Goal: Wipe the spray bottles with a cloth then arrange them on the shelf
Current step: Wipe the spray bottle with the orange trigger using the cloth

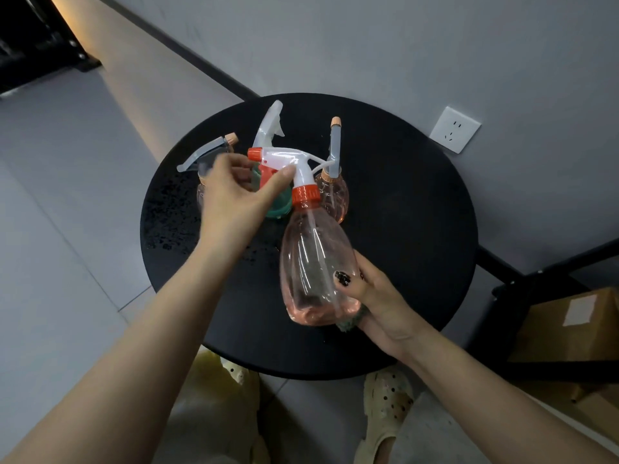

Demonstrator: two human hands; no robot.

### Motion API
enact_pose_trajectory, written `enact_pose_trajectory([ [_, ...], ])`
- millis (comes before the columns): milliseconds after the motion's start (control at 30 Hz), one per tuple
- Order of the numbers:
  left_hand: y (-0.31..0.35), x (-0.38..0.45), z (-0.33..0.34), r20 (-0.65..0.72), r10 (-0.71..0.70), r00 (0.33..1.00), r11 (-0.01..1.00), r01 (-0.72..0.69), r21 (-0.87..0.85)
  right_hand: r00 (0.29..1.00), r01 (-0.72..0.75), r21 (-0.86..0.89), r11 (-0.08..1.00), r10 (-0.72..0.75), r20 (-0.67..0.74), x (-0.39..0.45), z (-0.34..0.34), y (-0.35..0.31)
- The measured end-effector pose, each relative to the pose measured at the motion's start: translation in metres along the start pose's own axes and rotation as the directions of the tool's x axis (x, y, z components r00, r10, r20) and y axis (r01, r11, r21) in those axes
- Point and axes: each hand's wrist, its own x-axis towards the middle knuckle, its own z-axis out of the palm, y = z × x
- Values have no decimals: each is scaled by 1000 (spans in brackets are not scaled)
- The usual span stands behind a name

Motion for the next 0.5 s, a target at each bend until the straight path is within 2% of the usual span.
enact_pose_trajectory([
  [33, 0, -3, -2, -137, 151, 979, 982, -132, 138, 1000, 12, -12, 1000, -12, -14, 0, 0, -1],
  [67, 1, -8, -4, -181, 274, 945, 945, -228, 236, 999, 24, -26, 999, -25, -34, 1, 0, -1],
  [133, 7, -19, -3, -58, 349, 935, 904, -319, 286, 995, 64, -53, 997, -67, -68, 1, 1, -1],
  [200, 10, -28, 3, 90, 268, 959, 923, -282, 261, 988, 129, -95, 987, -136, -76, 0, 3, -2],
  [367, 7, -17, 13, 147, -28, 989, 1000, 29, -3, 936, 271, -366, 890, -333, -118, 0, 7, 2],
  [500, 8, -17, 14, 255, -127, 958, 971, 173, -167, 904, 275, -592, 757, -413, -108, 0, 3, 7],
])
